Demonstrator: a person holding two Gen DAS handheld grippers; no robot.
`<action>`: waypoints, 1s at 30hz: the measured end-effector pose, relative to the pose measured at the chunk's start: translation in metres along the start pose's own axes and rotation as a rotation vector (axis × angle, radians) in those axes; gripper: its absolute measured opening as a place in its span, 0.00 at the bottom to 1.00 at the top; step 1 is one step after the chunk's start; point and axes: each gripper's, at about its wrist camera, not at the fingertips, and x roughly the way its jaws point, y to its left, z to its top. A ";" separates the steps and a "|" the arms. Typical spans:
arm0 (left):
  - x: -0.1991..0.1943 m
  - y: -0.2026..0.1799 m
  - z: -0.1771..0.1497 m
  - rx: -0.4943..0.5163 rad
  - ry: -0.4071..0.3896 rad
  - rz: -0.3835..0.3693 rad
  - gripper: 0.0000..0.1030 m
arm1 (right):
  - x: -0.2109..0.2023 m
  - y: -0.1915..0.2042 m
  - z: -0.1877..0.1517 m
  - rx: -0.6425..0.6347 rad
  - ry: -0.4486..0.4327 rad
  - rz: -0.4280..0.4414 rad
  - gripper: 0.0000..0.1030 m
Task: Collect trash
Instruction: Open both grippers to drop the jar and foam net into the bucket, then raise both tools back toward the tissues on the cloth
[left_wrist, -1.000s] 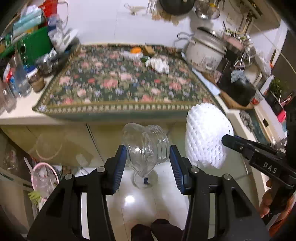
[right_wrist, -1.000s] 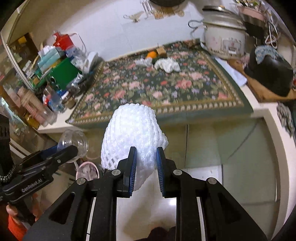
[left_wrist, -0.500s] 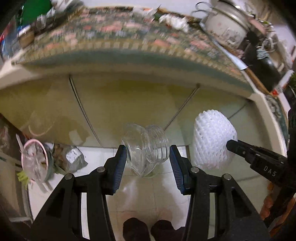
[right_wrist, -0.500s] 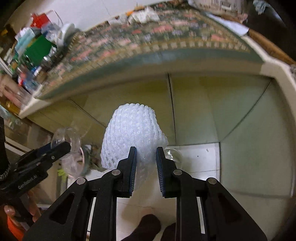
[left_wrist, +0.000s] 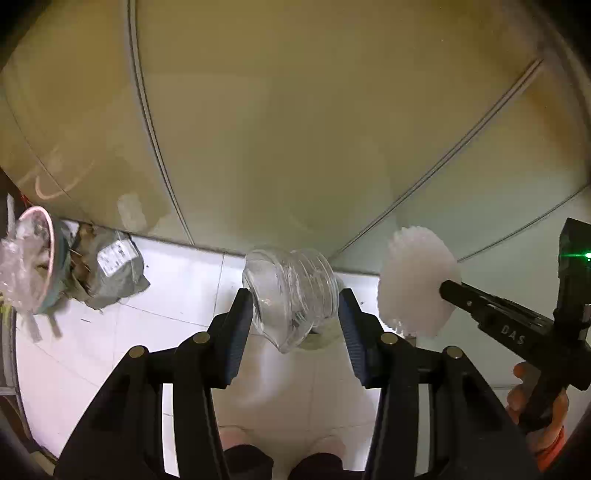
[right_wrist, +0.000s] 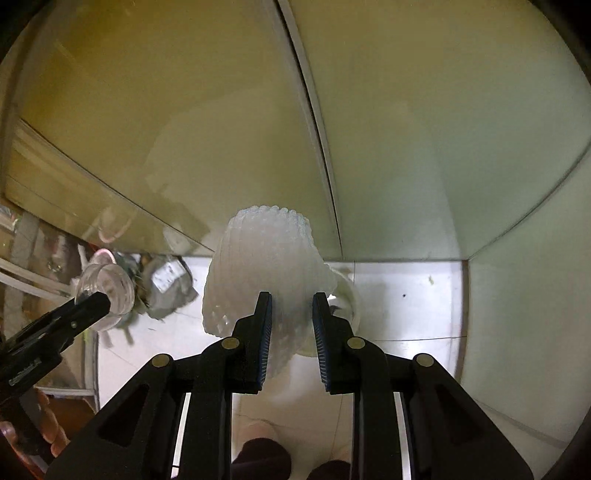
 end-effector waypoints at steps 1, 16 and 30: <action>0.018 0.003 -0.003 0.003 0.005 0.001 0.45 | 0.013 -0.002 -0.002 -0.003 0.009 0.000 0.20; 0.132 -0.023 -0.022 0.126 0.093 -0.041 0.45 | 0.066 -0.025 -0.003 -0.009 0.005 -0.007 0.45; 0.129 -0.056 -0.027 0.209 0.192 -0.079 0.55 | -0.010 -0.030 0.011 0.035 -0.111 -0.016 0.50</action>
